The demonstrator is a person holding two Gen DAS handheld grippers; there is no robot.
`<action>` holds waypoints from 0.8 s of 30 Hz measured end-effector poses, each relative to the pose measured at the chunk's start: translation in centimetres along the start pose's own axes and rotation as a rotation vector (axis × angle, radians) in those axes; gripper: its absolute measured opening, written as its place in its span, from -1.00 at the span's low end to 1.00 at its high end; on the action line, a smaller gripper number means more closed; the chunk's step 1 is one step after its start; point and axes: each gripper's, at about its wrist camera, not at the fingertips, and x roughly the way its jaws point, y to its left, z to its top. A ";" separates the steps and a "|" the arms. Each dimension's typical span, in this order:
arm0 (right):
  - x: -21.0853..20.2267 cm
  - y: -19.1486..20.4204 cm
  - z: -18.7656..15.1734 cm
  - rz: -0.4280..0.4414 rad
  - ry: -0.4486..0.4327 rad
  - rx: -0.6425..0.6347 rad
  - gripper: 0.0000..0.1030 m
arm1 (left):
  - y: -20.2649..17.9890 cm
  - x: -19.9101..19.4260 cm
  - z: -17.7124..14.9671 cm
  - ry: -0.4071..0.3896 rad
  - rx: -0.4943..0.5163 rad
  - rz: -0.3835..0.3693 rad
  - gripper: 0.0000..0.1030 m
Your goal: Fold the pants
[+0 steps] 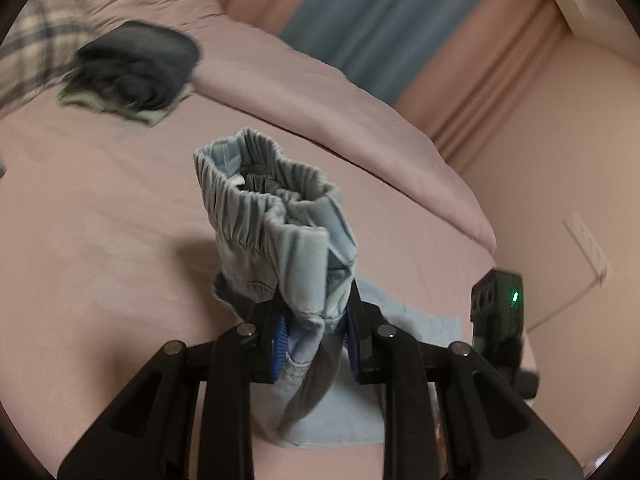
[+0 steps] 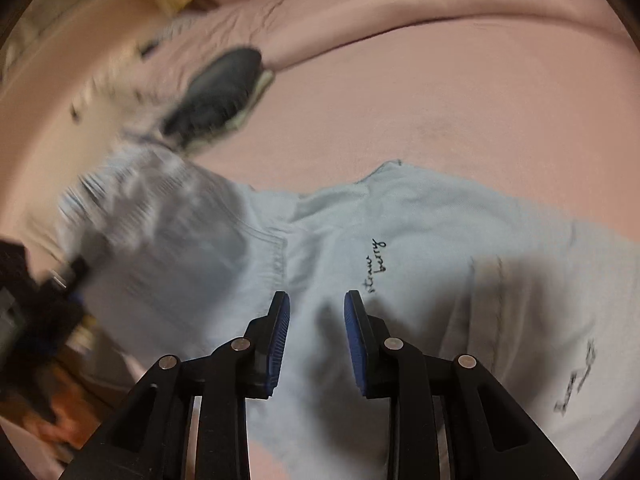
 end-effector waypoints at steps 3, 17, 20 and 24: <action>-2.2 -2.7 -0.7 0.166 -0.049 0.159 -0.18 | -1.9 1.1 -0.4 0.028 0.060 -0.016 -0.55; -3.9 -9.7 -4.7 0.750 -0.102 0.618 0.22 | -7.1 7.9 -3.9 0.226 0.285 0.005 -0.54; -3.6 -9.6 -4.4 0.777 -0.084 0.629 0.26 | -7.2 8.6 -4.5 0.256 0.312 0.037 -0.53; -3.5 -9.0 -3.9 0.730 -0.053 0.607 0.33 | -7.0 9.2 -4.7 0.283 0.327 0.058 -0.49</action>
